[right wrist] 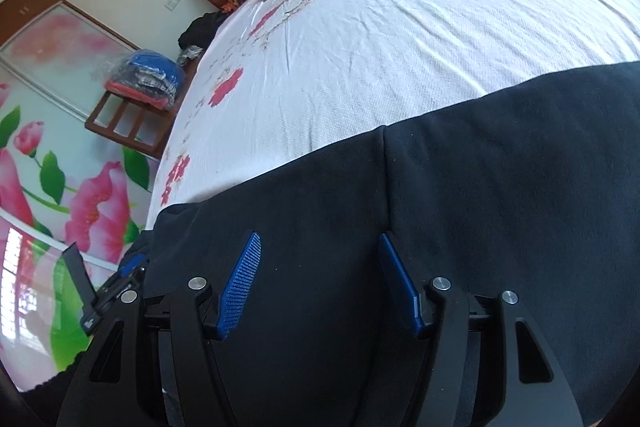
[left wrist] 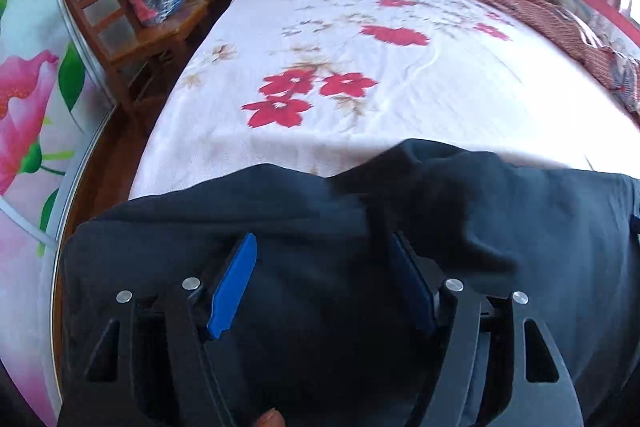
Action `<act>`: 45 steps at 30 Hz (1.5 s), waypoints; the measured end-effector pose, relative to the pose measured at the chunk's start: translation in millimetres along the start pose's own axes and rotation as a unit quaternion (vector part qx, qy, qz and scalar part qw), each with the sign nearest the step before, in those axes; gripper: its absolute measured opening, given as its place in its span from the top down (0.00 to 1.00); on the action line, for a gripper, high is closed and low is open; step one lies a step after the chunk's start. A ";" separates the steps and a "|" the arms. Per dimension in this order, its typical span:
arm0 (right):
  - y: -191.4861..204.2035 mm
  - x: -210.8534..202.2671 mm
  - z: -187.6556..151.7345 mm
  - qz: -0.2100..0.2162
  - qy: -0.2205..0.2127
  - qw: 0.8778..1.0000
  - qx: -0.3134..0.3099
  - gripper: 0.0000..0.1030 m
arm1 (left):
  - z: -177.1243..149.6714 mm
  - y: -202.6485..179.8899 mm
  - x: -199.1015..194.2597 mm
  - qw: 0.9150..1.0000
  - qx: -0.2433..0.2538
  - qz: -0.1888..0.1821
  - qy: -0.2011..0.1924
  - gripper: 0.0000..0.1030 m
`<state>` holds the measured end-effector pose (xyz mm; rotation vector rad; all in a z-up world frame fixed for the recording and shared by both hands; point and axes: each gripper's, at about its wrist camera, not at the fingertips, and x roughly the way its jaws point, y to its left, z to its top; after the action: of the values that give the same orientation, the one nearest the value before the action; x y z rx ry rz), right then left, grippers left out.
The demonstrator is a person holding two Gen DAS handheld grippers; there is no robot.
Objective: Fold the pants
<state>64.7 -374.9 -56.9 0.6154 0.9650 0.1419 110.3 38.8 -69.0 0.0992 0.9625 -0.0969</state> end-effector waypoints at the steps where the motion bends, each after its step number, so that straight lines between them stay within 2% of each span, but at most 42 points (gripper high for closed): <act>1: 3.8 -2.0 2.7 -0.015 -0.007 1.000 -0.010 0.42 | 7.8 1.5 7.8 1.000 -0.013 0.008 0.004 0.40; 2: 6.3 -4.0 6.0 -0.036 -0.016 0.999 -0.019 0.42 | 13.4 2.9 7.6 1.000 -0.018 0.015 -0.005 0.40; 3: 6.7 -1.7 9.8 -0.040 -0.009 0.999 -0.016 0.41 | 22.9 2.2 11.0 0.999 -0.007 0.037 -0.016 0.40; 5: 16.7 -4.5 15.5 -0.042 0.005 0.999 -0.011 0.41 | 39.4 8.9 21.6 0.997 -0.007 0.074 0.003 0.41; 6: 32.1 -7.1 18.0 -0.010 0.008 0.999 -0.030 0.41 | 47.0 15.5 16.2 0.998 -0.020 0.066 0.000 0.41; 8: 68.2 -4.0 20.7 0.046 0.025 0.995 -0.085 0.41 | 53.0 21.3 -6.4 0.998 -0.023 0.054 -0.030 0.39; 10: 103.0 20.9 26.5 0.115 0.069 0.984 -0.120 0.41 | 52.4 26.7 -33.9 0.997 -0.027 0.051 -0.051 0.31; 12: 139.4 54.0 33.8 0.121 0.099 0.974 -0.164 0.41 | 45.1 33.7 -63.0 0.996 -0.042 0.035 -0.075 0.25; 13: 157.4 70.7 36.7 0.138 0.116 0.966 -0.183 0.41 | 39.5 35.3 -77.3 0.995 -0.043 0.033 -0.087 0.21; 15: 188.9 99.8 37.0 0.149 0.147 0.955 -0.209 0.41 | 31.4 35.2 -94.6 0.994 -0.037 0.050 -0.095 0.14; 17: 218.5 126.2 30.9 0.146 0.177 0.941 -0.249 0.41 | 23.6 34.8 -108.5 0.993 -0.029 0.061 -0.102 0.12; 19: 235.9 149.6 20.4 0.125 0.206 0.928 -0.285 0.41 | 12.2 33.8 -119.4 0.992 -0.024 0.071 -0.103 0.07; 21: 248.4 166.1 10.7 0.102 0.218 0.916 -0.321 0.41 | 4.0 33.3 -126.0 0.991 -0.020 0.076 -0.105 0.07; 25: 259.3 183.3 1.0 0.091 0.234 0.902 -0.352 0.41 | -4.3 37.7 -124.5 0.992 -0.027 0.076 -0.093 0.07; 26: 261.5 186.4 0.3 0.084 0.233 0.899 -0.360 0.44 | -4.0 40.1 -121.6 0.993 -0.033 0.075 -0.089 0.07; 28: 263.6 191.3 -3.2 0.055 0.236 0.892 -0.382 0.87 | -0.7 42.8 -114.3 0.994 -0.036 0.068 -0.079 0.07; 30: 266.6 187.0 -4.1 0.055 0.236 0.887 -0.393 0.92 | 4.0 44.8 -110.4 0.994 -0.040 0.074 -0.076 0.07; 33: 274.3 178.9 -0.4 0.045 0.217 0.888 -0.403 0.95 | 11.0 44.8 -109.6 0.993 -0.038 0.074 -0.083 0.06; 37: 282.7 165.6 16.3 0.049 0.173 0.900 -0.397 0.95 | 20.1 43.6 -114.2 0.991 -0.033 0.089 -0.098 0.05; 41: 279.7 187.0 21.7 0.030 0.172 0.902 -0.395 0.95 | 24.6 41.0 -115.9 0.988 -0.024 0.105 -0.111 0.02; 43: 274.1 206.6 18.5 0.022 0.197 0.903 -0.381 0.94 | 22.5 39.3 -110.5 0.988 -0.016 0.111 -0.107 0.02; 44: 269.0 211.5 18.1 0.017 0.201 0.908 -0.367 0.93 | 19.8 39.0 -104.7 0.989 -0.013 0.116 -0.095 0.02; 45: 265.4 208.2 22.2 0.027 0.196 0.919 -0.342 0.89 | 17.5 38.9 -100.9 0.989 -0.012 0.118 -0.086 0.02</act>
<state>242.8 -87.6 -53.1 -0.0442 1.1943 0.6419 72.1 79.0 25.4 0.1800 0.7736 0.1226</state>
